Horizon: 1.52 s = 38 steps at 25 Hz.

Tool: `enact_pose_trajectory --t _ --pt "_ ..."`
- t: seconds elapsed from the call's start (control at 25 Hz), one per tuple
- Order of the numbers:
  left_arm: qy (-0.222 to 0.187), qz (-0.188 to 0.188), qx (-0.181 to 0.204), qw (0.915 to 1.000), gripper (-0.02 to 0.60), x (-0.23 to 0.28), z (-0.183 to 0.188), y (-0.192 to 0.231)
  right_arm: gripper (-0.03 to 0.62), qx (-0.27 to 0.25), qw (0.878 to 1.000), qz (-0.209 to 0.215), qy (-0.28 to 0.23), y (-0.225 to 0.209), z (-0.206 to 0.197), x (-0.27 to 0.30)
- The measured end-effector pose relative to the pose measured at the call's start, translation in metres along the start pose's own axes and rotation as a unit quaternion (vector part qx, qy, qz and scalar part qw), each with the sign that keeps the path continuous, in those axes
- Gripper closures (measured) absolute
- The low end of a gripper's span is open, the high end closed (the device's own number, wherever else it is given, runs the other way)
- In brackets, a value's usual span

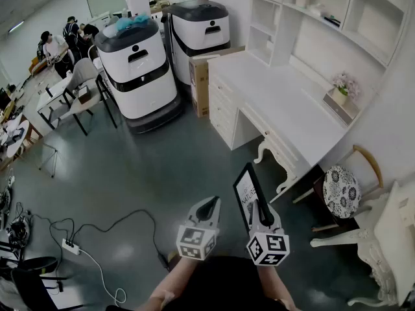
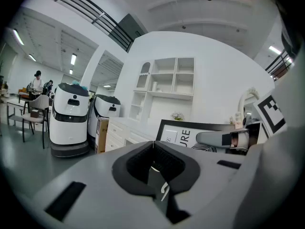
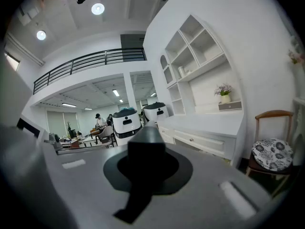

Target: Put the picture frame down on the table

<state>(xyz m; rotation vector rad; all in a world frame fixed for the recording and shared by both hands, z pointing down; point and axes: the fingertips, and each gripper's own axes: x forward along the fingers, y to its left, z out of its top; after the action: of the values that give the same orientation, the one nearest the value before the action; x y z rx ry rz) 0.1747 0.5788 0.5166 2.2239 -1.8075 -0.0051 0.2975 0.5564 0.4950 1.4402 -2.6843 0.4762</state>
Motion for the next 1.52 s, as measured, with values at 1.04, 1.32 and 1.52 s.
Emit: enact_pose_trajectory --t 1.04,1.32,1.52 --pt "0.007 0.021 -0.004 0.9997 0.569 -0.014 -0.002 0.001 0.58 0.032 0.999 0.002 -0.009 0.001 -0.005 -0.011" --pt "0.001 0.016 0.002 0.9999 0.569 0.008 0.009 0.009 0.58 0.029 0.999 -0.001 -0.019 -0.005 0.007 0.007" --pt "0.005 0.011 -0.003 0.9999 0.569 0.027 0.013 0.015 0.58 0.03 0.999 -0.001 -0.016 -0.01 0.009 0.024"
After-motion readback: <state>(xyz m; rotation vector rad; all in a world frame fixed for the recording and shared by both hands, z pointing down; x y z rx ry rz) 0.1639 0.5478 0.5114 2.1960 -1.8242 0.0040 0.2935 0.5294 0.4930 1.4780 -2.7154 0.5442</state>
